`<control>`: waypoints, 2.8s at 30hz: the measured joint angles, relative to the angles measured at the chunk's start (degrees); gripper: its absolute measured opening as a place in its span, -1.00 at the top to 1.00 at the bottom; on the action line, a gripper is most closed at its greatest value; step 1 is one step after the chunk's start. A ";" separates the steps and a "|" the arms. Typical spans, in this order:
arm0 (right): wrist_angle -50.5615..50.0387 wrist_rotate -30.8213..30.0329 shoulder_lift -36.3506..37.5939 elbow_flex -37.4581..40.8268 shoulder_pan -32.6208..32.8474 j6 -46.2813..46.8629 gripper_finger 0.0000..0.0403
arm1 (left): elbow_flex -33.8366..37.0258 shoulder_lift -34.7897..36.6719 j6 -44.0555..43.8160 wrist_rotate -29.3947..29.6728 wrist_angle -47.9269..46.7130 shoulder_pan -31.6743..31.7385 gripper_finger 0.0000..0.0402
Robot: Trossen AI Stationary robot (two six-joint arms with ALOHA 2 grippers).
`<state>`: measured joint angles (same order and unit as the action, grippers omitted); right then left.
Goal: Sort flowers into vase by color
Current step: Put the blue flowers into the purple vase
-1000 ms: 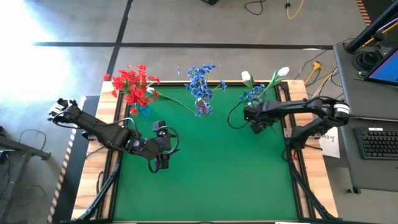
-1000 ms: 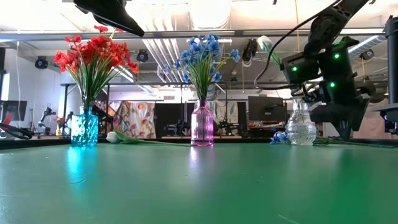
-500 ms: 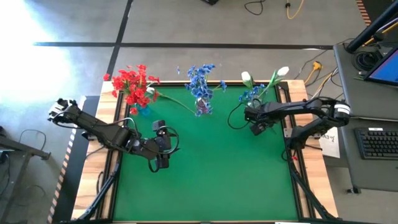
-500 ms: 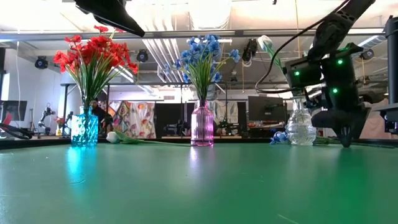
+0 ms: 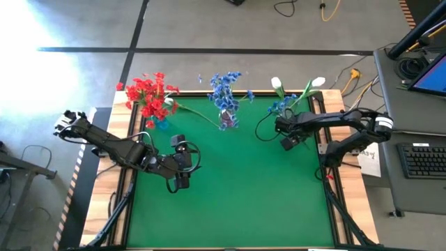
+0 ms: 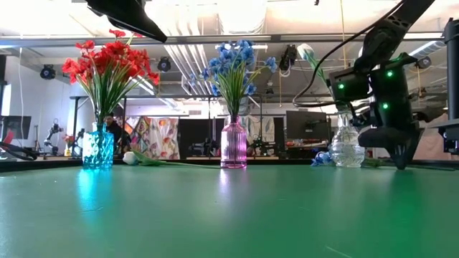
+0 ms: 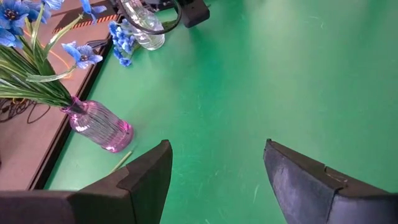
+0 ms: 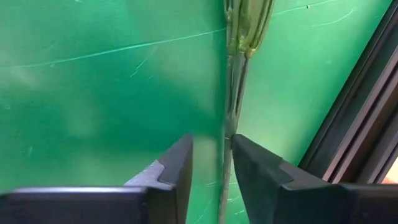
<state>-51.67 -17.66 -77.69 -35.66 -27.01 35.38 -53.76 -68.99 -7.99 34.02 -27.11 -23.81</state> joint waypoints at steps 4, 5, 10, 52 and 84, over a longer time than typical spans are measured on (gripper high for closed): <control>0.01 0.61 -0.02 0.02 -0.04 -0.14 0.59 | 0.00 0.00 0.00 0.00 -0.02 0.00 -0.18; 0.01 1.01 -0.02 0.02 -0.04 -0.34 0.62 | 0.00 0.00 0.00 0.00 0.00 0.00 -0.18; -0.86 2.68 -0.04 0.09 -0.11 -0.52 0.80 | 0.00 0.00 0.00 0.00 0.00 0.00 -0.18; -18.80 28.36 10.19 -4.00 11.04 8.65 0.96 | 0.00 0.00 -1.35 -0.04 0.09 0.00 -0.18; 0.34 5.62 6.60 3.47 6.93 18.69 -0.26 | 0.87 -0.42 -6.46 -3.56 -0.37 -2.45 -0.18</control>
<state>-51.33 -12.04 -71.09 -32.19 -20.08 54.07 -52.88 -69.41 -14.45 30.46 -27.48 -26.27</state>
